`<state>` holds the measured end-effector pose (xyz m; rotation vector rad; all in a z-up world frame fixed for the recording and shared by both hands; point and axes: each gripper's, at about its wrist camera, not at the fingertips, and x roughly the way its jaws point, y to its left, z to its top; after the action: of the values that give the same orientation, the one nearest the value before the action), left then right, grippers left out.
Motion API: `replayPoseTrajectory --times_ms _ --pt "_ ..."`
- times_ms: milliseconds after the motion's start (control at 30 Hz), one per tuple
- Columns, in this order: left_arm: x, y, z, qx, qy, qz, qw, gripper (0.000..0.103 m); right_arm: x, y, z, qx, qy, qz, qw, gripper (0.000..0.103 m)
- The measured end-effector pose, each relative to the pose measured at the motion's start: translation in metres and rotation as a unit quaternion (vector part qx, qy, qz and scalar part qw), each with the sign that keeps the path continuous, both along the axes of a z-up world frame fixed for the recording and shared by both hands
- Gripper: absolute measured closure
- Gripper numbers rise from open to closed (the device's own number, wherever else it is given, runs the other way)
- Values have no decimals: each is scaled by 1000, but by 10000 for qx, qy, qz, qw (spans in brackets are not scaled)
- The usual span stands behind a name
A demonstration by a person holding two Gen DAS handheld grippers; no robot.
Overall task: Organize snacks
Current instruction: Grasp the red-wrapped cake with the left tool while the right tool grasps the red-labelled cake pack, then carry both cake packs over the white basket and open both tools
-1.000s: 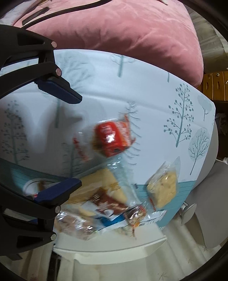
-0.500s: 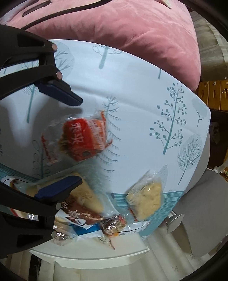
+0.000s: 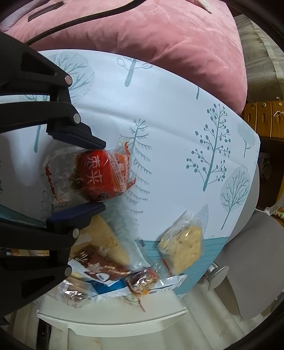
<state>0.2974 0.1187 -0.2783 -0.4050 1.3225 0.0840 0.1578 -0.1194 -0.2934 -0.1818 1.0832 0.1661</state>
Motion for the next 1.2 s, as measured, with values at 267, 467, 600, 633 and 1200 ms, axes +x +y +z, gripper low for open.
replayPoseTrajectory --times_ms 267,467,600,633,1200 --pt "-21 -7 31 -111 -234 -202 9995 56 -10 -4 17 17 -100 -212 9997 56" --pt "-51 -5 63 -285 -313 -278 9987 56 -23 -4 45 155 -304 -361 9988 56" --pt "-83 0 88 -532 -436 -264 9973 55 -35 -2 67 295 -460 -430 9976 56" --pt "-90 0 92 -566 -461 -294 9969 55 -39 -1 71 326 -482 -457 9973 56" --pt "-184 -15 142 -794 -764 -1107 9877 55 -105 -18 127 525 -908 -1194 9873 56"
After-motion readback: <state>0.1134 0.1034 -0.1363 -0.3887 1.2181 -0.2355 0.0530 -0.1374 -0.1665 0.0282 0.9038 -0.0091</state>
